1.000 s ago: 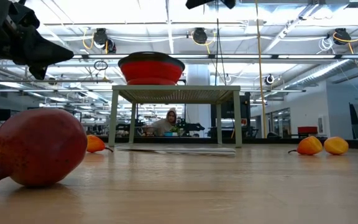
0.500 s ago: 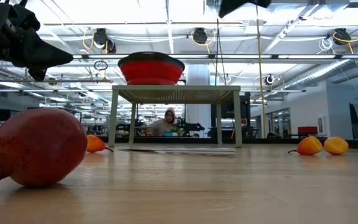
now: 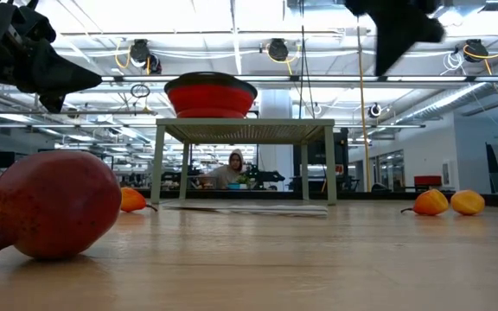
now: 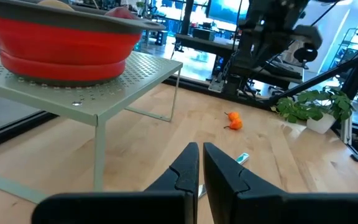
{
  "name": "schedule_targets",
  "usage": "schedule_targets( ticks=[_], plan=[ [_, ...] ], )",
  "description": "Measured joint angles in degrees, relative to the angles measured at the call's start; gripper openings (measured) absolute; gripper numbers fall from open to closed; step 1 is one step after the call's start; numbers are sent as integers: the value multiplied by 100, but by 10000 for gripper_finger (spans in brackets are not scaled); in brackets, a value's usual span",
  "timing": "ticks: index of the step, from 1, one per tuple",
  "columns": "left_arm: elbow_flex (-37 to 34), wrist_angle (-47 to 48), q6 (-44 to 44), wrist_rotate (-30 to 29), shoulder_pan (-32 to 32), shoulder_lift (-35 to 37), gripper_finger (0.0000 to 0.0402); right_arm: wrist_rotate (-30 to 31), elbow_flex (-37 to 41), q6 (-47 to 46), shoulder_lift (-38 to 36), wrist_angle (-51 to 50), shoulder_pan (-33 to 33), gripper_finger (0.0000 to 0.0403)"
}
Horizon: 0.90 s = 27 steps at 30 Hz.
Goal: Pick & Place Fruit
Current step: Put the peach into the red strainer bowl
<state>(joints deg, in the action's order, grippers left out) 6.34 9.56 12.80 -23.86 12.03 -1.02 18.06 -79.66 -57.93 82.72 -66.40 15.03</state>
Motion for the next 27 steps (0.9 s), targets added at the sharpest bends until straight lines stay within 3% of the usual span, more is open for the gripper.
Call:
schedule_targets(
  ticks=[7, 15, 27],
  plan=[
    [1, 0, 2, -11, 0, 0, 21, -517, 1319, -1586, -931, 60, -2, 0],
    [-1, 4, 61, -20, 0, 0, 21, -1554, 2594, -3327, -1905, 430, -2, 0],
    [-1, 15, 122, -24, 0, 0, 21, -1836, 3091, -4372, -2243, 652, -2, 0]
  ],
)
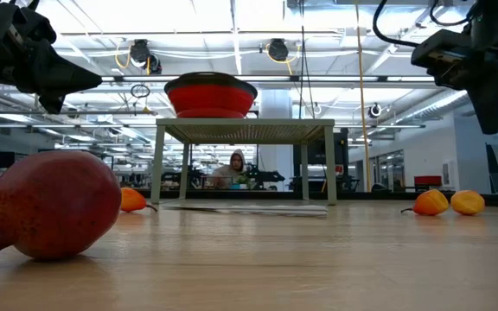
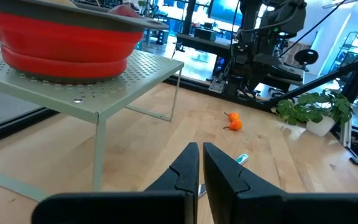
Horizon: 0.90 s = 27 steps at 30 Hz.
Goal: Pick & Place Fruit
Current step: Put the peach into the red strainer bowl
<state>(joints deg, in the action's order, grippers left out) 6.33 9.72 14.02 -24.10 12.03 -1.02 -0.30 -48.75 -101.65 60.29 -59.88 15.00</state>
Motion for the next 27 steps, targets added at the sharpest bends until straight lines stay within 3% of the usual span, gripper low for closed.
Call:
schedule_targets(
  ticks=[13, 27],
  plan=[
    [2, 0, -35, 0, 0, 0, 21, 209, 0, 33, 13, -17, -2, 16],
    [2, 269, -93, -2, -2, 0, 21, 362, 2, -92, 15, -17, -2, 159]
  ],
)
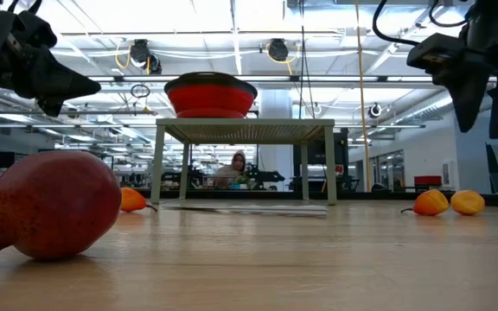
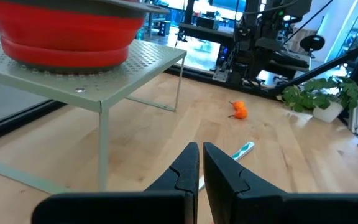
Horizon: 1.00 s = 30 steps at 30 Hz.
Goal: Pick & Place Fruit
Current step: Put the peach into the red strainer bowl
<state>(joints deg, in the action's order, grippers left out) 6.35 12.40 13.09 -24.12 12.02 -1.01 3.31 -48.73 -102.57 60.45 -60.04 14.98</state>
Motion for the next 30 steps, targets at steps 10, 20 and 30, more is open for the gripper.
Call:
schedule_targets(
  ticks=[10, 20, 30],
  plan=[
    [0, 4, -394, 0, 0, 2, 21, -28, 0, -502, 0, 27, -222, 236],
    [-2, 9, -394, 0, 0, 2, 21, -39, 2, -955, 214, 96, -471, 236],
    [0, 11, -440, 0, 1, 1, 21, -66, 4, -942, 919, 155, -723, 236]
  ],
)
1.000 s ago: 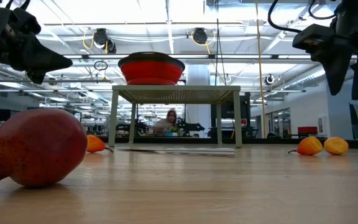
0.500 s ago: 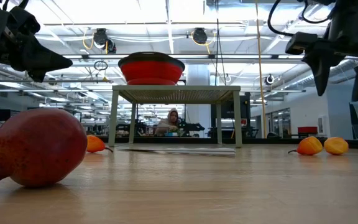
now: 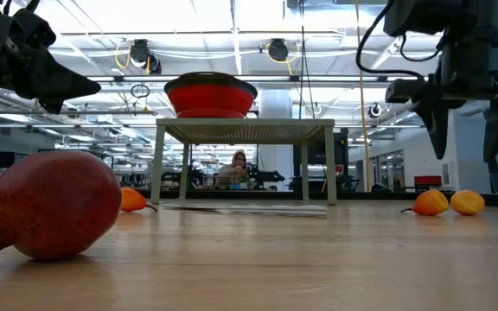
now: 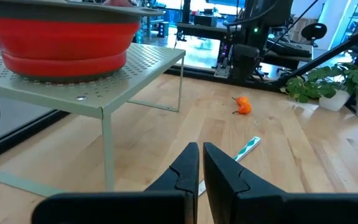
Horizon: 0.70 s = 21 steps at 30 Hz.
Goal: Pick & Place Fruit
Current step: Put the peach into the red strainer bowl
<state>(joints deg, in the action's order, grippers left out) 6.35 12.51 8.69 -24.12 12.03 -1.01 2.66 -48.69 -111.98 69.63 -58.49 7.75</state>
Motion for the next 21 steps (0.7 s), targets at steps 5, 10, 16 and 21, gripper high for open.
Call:
schedule_targets(
  ticks=[5, 10, 16, 21],
  plan=[
    [0, 0, 1, 0, 0, -1, 21, -178, 0, 13, 273, 24, -36, 237],
    [0, 0, -71, 0, -2, -1, 21, -283, 0, -34, 512, 133, -36, 237],
    [0, 0, -105, 2, 0, 1, 21, -275, 24, -282, 726, 350, -35, 237],
    [0, 0, -105, 2, -2, -1, 21, -295, 515, -509, 771, 1269, -33, 237]
  ],
)
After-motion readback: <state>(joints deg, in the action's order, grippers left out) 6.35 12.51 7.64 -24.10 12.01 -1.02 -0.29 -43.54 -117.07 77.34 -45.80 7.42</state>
